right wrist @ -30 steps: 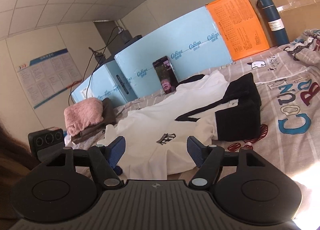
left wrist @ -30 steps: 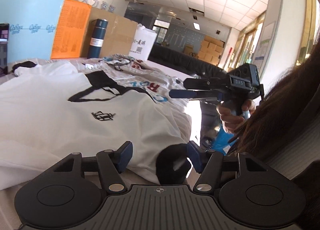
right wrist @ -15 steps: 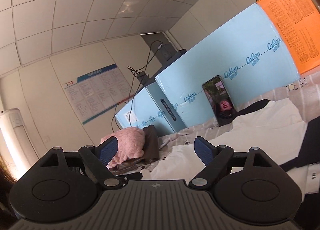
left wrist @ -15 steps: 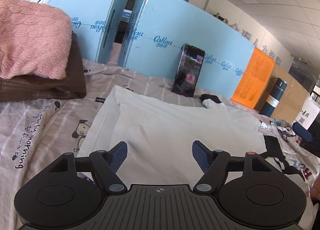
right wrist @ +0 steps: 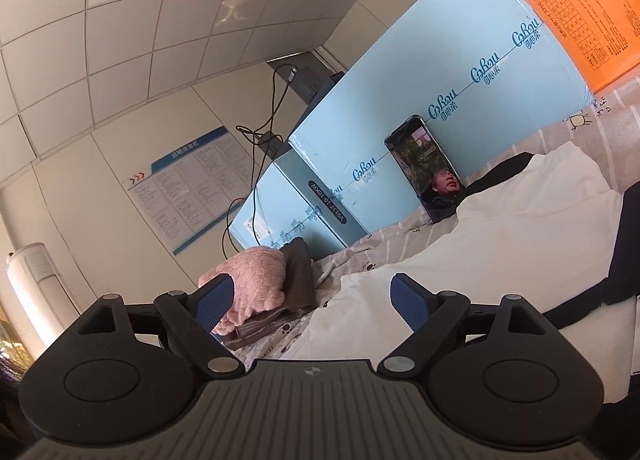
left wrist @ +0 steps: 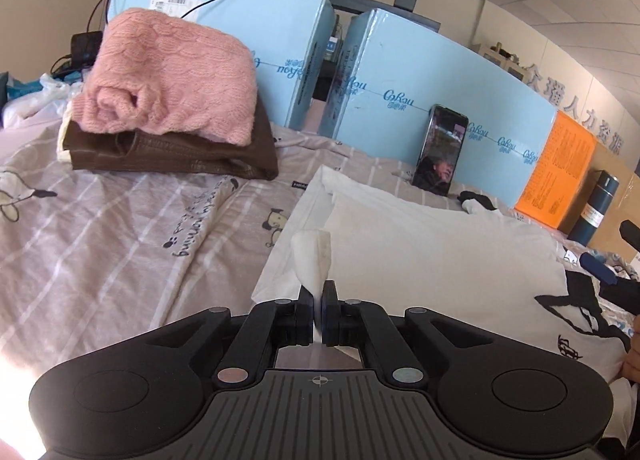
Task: Fold clothes
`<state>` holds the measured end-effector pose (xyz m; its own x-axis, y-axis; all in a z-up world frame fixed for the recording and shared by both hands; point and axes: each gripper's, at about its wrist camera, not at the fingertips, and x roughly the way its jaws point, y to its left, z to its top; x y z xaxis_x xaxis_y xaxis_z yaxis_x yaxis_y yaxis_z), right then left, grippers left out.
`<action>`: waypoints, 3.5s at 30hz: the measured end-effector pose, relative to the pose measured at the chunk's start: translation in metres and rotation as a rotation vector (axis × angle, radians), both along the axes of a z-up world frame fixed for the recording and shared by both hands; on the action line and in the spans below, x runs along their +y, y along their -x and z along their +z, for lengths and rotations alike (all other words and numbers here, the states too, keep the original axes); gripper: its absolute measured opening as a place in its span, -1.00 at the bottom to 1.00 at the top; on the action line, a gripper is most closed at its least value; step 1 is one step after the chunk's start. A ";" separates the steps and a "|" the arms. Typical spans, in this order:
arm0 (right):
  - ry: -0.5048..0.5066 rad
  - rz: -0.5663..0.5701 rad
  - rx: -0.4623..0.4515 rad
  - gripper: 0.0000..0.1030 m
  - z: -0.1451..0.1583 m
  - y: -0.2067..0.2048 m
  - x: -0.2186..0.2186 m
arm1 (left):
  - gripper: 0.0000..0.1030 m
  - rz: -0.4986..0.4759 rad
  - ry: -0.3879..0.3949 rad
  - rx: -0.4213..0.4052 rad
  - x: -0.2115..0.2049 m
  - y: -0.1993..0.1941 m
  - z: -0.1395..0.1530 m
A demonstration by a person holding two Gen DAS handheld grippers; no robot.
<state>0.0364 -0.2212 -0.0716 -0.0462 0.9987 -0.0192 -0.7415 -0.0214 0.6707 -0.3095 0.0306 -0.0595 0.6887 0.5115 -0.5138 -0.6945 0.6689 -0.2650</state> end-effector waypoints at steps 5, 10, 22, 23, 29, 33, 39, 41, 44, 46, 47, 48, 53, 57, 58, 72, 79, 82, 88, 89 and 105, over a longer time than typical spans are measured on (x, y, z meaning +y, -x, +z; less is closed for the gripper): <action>0.004 -0.010 0.006 0.65 -0.001 0.000 0.001 | -0.79 0.043 0.065 0.051 -0.014 0.024 -0.019; 0.013 -0.028 0.017 0.65 -0.003 -0.001 0.001 | -0.26 0.099 -0.168 0.148 0.001 0.027 0.009; 0.062 -0.154 0.005 0.68 -0.007 -0.007 0.002 | 0.17 -0.367 -0.232 0.164 0.154 -0.173 0.018; 0.071 -0.157 0.005 0.68 -0.008 -0.007 0.003 | 0.16 -0.377 -0.209 0.188 0.165 -0.188 0.010; 0.113 -0.165 0.025 0.68 -0.013 -0.014 0.010 | 0.17 -0.424 -0.170 0.254 0.182 -0.213 -0.021; 0.126 -0.163 0.031 0.68 -0.015 -0.016 0.012 | 0.14 -0.435 -0.191 0.257 0.182 -0.213 -0.021; 0.128 -0.164 0.023 0.68 -0.015 -0.015 0.013 | -0.13 -0.417 -0.327 0.286 0.162 -0.212 -0.023; 0.131 -0.163 0.023 0.68 -0.015 -0.015 0.013 | -0.24 -0.426 -0.333 0.284 0.160 -0.211 -0.023; 0.136 -0.167 0.024 0.68 -0.015 -0.015 0.014 | -0.93 -0.422 -0.329 0.290 0.162 -0.211 -0.022; 0.140 -0.169 0.024 0.68 -0.016 -0.016 0.014 | -0.96 -0.388 -0.321 0.272 0.166 -0.207 -0.022; 0.141 -0.169 0.024 0.68 -0.016 -0.016 0.014 | -0.96 -0.371 -0.320 0.258 0.168 -0.204 -0.021; 0.141 -0.168 0.023 0.68 -0.016 -0.016 0.014 | -0.96 -0.358 -0.328 0.245 0.169 -0.203 -0.019; 0.149 -0.165 0.029 0.68 -0.017 -0.016 0.015 | -0.96 -0.362 -0.387 0.276 0.173 -0.215 -0.015; 0.149 -0.167 0.029 0.68 -0.017 -0.017 0.016 | -0.95 -0.381 -0.398 0.348 0.177 -0.228 -0.028; 0.150 -0.166 0.030 0.68 -0.017 -0.017 0.016 | -0.94 -0.378 -0.413 0.358 0.175 -0.228 -0.028; 0.147 -0.249 -0.025 0.74 -0.003 -0.001 0.006 | 0.39 -0.337 -0.454 0.148 0.158 -0.190 0.014; 0.147 -0.577 0.001 0.74 0.012 0.051 -0.072 | 0.59 -0.524 -0.499 0.034 0.110 -0.176 0.033; 0.174 -0.690 0.029 0.76 0.010 0.069 -0.103 | 0.61 -0.624 -0.523 0.007 0.080 -0.172 0.036; 0.256 -0.778 0.100 0.79 -0.003 0.080 -0.133 | 0.61 -0.878 -0.556 -0.030 0.007 -0.160 0.037; 0.268 -0.780 0.120 0.79 -0.006 0.079 -0.135 | 0.61 -0.930 -0.544 -0.039 -0.006 -0.156 0.036; 0.358 -0.752 0.288 0.79 -0.026 0.065 -0.132 | 0.60 -1.570 -0.249 -0.015 -0.165 -0.149 -0.008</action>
